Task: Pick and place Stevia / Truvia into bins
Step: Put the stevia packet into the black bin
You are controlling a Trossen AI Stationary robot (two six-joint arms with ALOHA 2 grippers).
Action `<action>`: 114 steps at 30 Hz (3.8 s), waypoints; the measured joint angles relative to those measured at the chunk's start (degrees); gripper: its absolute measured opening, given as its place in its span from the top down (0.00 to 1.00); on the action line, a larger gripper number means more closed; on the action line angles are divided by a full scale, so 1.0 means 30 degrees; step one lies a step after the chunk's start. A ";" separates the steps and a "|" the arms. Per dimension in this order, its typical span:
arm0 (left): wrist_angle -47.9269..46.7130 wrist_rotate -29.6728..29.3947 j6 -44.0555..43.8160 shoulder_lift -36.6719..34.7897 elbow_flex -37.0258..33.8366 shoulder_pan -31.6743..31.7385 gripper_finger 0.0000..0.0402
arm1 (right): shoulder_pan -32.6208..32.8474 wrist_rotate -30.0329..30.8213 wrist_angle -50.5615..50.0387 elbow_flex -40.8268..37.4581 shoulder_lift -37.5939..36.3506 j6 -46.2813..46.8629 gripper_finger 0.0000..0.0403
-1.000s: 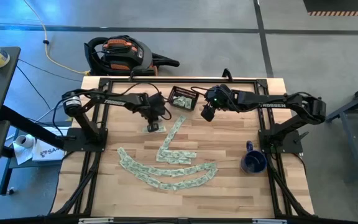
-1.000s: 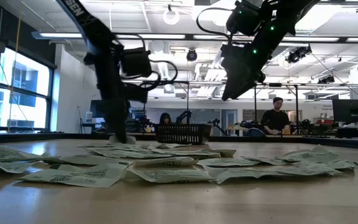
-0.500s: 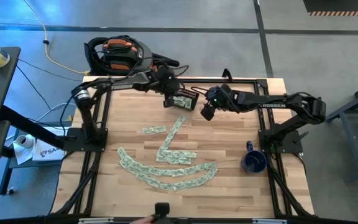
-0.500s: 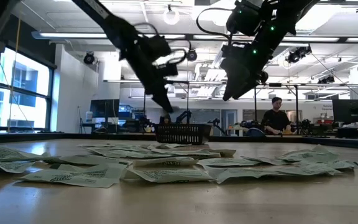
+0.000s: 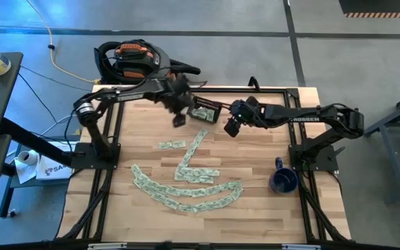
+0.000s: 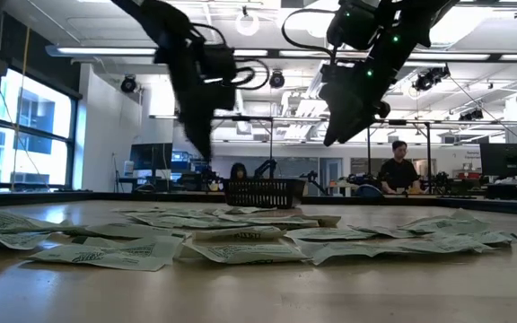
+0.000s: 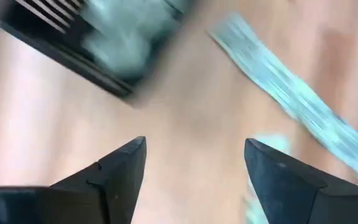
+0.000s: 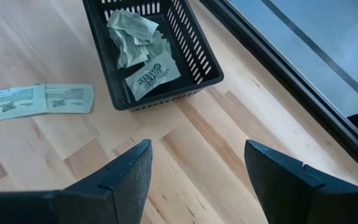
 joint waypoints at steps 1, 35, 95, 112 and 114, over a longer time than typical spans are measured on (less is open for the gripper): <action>-0.0435 0.0256 -0.0116 -0.0456 -0.0634 -0.0153 0.24 | -0.0007 0.0000 0.0042 0.0000 0.0000 -0.0080 0.39; 0.6878 -0.9878 0.0257 -0.2695 -0.7853 -0.4900 0.90 | -0.0131 -0.0171 0.0574 0.0000 0.0000 0.1297 0.39; 0.9041 -0.3398 -0.1495 0.0058 -0.8061 -0.5145 0.70 | -0.0328 0.0365 -0.0515 -0.0007 -0.0954 0.2135 0.39; 0.8875 -0.3880 0.5046 0.0026 0.0015 -0.1408 0.94 | -0.0328 0.1916 -0.0415 -0.0007 -0.0954 0.1935 0.39; 0.8600 -0.2887 0.5316 0.1137 0.0329 -0.0607 0.94 | -0.0328 0.2001 -0.0457 -0.0007 -0.0954 0.1812 0.39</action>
